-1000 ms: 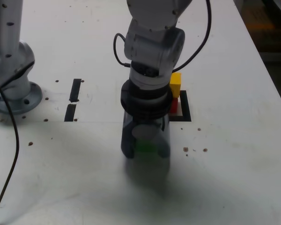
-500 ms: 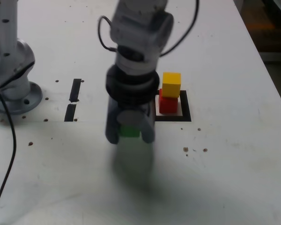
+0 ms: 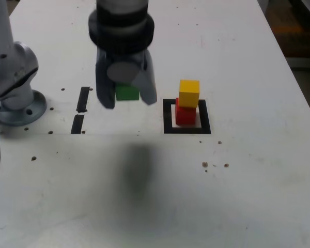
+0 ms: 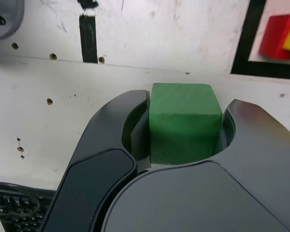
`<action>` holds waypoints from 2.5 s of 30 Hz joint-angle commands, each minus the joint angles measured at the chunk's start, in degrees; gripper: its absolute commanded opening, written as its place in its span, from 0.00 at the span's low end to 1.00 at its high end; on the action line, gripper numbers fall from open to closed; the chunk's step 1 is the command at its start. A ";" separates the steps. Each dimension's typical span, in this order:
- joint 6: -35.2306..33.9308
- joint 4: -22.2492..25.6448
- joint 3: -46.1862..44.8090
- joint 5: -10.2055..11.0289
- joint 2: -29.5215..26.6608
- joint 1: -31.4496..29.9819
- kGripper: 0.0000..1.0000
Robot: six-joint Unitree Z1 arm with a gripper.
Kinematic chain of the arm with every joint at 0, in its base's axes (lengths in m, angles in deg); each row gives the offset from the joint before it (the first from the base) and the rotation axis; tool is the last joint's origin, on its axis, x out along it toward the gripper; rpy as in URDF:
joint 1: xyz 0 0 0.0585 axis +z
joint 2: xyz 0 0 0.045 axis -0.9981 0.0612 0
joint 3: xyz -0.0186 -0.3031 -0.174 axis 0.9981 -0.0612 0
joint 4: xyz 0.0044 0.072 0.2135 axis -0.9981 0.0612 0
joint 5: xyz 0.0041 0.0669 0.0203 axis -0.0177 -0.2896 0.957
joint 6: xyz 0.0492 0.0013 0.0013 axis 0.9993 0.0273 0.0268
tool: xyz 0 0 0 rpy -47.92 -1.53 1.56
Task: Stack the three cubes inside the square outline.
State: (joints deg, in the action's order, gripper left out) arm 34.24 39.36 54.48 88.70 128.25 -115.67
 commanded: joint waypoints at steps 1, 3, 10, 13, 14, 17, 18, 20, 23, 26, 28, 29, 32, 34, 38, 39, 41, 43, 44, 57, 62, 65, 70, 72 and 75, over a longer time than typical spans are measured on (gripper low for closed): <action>0.75 0.63 1.03 0.26 -0.41 0.90 0.19; 2.25 1.47 2.53 0.48 -0.50 2.37 0.19; 8.37 3.76 8.39 0.65 0.70 7.44 0.19; 11.33 4.95 11.07 0.49 1.98 9.46 0.19; 12.18 5.20 11.81 0.40 2.44 10.00 0.19; 14.47 5.71 13.83 0.08 3.80 11.37 0.19; 15.14 5.74 14.36 -0.03 4.18 11.78 0.19; 16.39 5.74 15.24 -0.37 4.90 12.62 0.19; 18.13 5.69 16.39 -0.97 5.95 13.74 0.19; 19.43 5.59 17.23 -1.44 6.77 14.51 0.19; 20.00 5.44 17.57 -1.64 7.17 14.82 0.19; 20.21 5.31 17.65 -1.74 7.35 14.93 0.19; 20.85 4.73 17.83 -2.03 8.13 15.19 0.19; 21.26 4.22 17.90 -2.23 8.74 15.32 0.19; 22.18 2.88 17.95 -2.66 10.01 15.78 0.19; 22.45 2.51 17.91 -2.75 10.28 15.96 0.19; 23.02 1.86 17.80 -2.83 10.77 16.32 0.19; 23.60 1.28 17.48 -2.93 11.15 16.77 0.19; 23.90 0.99 17.25 -3.00 11.30 17.01 0.19; 27.04 -2.91 15.09 -3.69 13.04 20.07 0.21; 27.34 -3.98 14.89 -3.76 13.68 20.28 0.27; 27.40 -4.30 14.78 -3.74 14.06 20.30 0.34; 27.40 -4.64 14.57 -3.35 14.31 20.36 0.43; 27.40 -4.71 14.17 -3.24 14.24 20.52 0.47; 27.49 -4.78 13.55 -3.13 14.07 20.79 0.55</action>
State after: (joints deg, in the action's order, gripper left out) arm 61.67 34.63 68.17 85.52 142.43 -95.01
